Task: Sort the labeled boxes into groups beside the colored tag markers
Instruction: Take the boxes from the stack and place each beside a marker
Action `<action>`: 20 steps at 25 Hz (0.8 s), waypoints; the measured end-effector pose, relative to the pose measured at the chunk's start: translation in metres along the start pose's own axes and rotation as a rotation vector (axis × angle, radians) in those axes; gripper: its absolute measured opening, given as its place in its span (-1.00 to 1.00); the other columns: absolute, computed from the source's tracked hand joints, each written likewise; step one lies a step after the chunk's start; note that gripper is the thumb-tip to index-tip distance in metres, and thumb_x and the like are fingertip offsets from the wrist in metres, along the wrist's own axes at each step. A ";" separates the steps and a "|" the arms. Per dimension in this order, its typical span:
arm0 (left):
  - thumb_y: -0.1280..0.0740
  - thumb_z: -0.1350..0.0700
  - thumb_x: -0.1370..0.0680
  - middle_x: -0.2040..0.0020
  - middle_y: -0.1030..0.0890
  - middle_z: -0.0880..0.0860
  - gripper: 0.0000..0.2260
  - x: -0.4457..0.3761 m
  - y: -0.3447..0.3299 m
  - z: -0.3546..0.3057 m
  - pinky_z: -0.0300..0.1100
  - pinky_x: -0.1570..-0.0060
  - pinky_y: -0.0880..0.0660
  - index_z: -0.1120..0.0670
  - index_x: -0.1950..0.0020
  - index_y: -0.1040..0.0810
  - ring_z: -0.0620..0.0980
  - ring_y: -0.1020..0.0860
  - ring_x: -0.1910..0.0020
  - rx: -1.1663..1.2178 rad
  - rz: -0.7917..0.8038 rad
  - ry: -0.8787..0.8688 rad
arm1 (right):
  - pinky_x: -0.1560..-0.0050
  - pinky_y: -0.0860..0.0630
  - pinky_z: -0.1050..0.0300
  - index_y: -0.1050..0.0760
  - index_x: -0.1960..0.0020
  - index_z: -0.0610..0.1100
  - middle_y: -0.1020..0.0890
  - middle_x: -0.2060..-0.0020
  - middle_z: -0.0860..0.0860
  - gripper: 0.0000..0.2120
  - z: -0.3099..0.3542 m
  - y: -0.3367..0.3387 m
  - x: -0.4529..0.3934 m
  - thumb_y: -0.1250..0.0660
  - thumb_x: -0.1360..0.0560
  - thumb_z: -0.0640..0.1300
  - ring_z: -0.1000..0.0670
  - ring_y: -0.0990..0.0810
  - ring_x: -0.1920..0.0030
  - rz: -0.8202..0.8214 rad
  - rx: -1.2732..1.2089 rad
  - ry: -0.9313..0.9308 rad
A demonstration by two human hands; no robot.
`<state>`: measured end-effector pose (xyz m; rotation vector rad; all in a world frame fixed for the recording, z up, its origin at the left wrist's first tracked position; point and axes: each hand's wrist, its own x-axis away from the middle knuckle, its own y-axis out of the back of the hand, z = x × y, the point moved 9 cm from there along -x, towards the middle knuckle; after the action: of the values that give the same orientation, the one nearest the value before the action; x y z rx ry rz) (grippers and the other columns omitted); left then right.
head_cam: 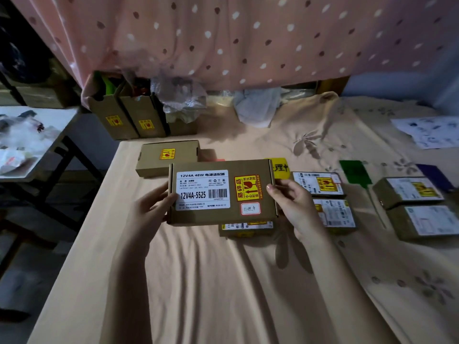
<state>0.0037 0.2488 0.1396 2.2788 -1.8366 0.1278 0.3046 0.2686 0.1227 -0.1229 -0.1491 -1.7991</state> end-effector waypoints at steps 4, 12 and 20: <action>-0.35 0.27 -0.51 0.06 -0.65 -0.02 -0.60 0.012 -0.051 0.005 -0.34 0.26 -0.60 0.01 -0.31 -0.46 -0.29 -0.64 0.28 -0.058 0.084 0.008 | 0.16 -0.55 0.27 -0.49 0.18 0.05 -0.61 0.20 0.11 -0.85 -0.010 0.059 0.012 -0.37 -0.47 -0.18 0.12 -0.59 0.17 -0.096 0.031 -0.034; -0.41 0.31 -0.45 0.15 -0.63 0.10 -0.63 0.077 -0.195 0.086 -0.19 0.25 -0.55 0.18 -0.26 -0.53 -0.15 -0.60 0.32 -0.132 0.163 0.165 | 0.05 -0.46 0.08 -0.48 -0.22 -0.26 -0.57 0.09 -0.09 -0.72 -0.074 0.220 0.056 -0.29 -0.52 -0.22 -0.05 -0.55 0.10 -0.299 0.158 -0.182; -0.38 0.26 -0.47 -0.02 -0.68 0.19 -0.66 0.107 -0.280 0.154 0.14 0.00 -0.59 0.10 -0.24 -0.56 0.14 -0.65 0.04 -0.302 0.160 0.299 | 0.14 -0.44 0.13 -0.51 -0.13 -0.27 -0.57 0.18 -0.11 -0.80 -0.136 0.287 0.046 -0.21 -0.55 -0.28 -0.08 -0.55 0.18 -0.266 0.268 -0.297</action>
<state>0.2898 0.1692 -0.0202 1.8034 -1.7435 0.1905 0.5730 0.1366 0.0061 -0.1852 -0.6418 -1.9974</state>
